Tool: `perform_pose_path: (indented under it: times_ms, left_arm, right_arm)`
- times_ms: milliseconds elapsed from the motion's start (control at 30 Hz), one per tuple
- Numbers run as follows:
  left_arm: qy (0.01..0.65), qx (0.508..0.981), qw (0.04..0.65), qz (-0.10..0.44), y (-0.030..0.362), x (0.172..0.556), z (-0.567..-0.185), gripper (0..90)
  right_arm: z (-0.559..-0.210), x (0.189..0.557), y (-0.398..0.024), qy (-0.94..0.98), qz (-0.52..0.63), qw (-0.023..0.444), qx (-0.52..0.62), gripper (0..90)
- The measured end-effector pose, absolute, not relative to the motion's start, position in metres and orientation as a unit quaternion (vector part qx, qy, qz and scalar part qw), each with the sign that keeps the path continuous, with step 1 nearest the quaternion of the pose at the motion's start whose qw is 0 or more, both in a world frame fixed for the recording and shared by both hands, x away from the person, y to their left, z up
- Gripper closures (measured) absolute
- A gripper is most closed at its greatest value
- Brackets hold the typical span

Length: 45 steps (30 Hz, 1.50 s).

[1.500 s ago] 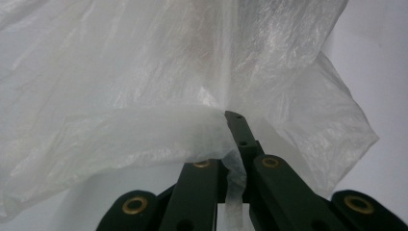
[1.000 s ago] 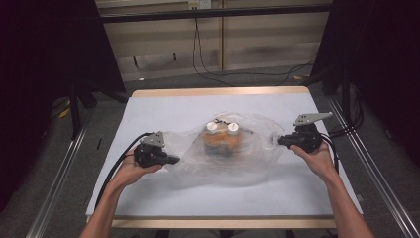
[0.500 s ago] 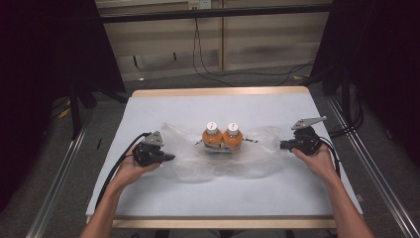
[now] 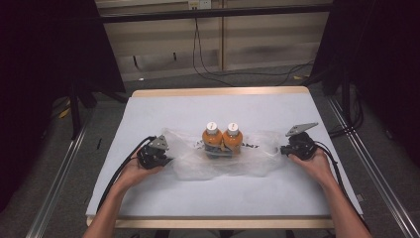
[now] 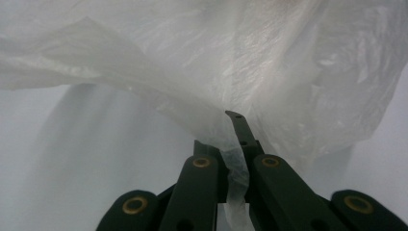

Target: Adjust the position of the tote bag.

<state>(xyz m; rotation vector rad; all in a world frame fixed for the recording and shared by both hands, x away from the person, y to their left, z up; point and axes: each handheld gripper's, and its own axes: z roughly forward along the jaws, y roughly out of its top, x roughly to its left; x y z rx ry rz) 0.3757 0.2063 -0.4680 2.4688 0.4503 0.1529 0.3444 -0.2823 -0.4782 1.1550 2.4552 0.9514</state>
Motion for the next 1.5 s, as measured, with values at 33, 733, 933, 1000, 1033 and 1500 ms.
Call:
perform_pose_path:
  times_ms: [33,733,933,1000,1033,1500]
  left_arm:
    - [0.170,0.934,0.309,0.058,0.206,0.376,-0.468,90.0]
    - [0.227,0.876,0.421,0.066,0.236,0.375,-0.429,45.2]
    - [0.250,0.847,0.461,0.086,0.245,0.373,-0.413,33.8]
    - [0.247,0.840,0.475,0.092,0.245,0.370,-0.406,35.3]
    - [0.244,0.838,0.480,0.094,0.244,0.369,-0.404,37.9]
    - [0.169,0.857,0.479,0.081,0.182,0.378,-0.385,66.4]
  right_arm:
    - [-0.478,0.344,-0.282,0.846,0.328,0.133,0.398,90.0]
    - [-0.432,0.332,-0.304,0.800,0.410,0.155,0.409,43.8]
    - [-0.408,0.322,-0.314,0.776,0.453,0.176,0.402,41.5]
    - [-0.403,0.321,-0.312,0.774,0.461,0.177,0.395,43.3]
    - [-0.401,0.320,-0.310,0.774,0.463,0.179,0.393,45.6]
    - [-0.397,0.335,-0.244,0.831,0.447,0.135,0.302,76.8]
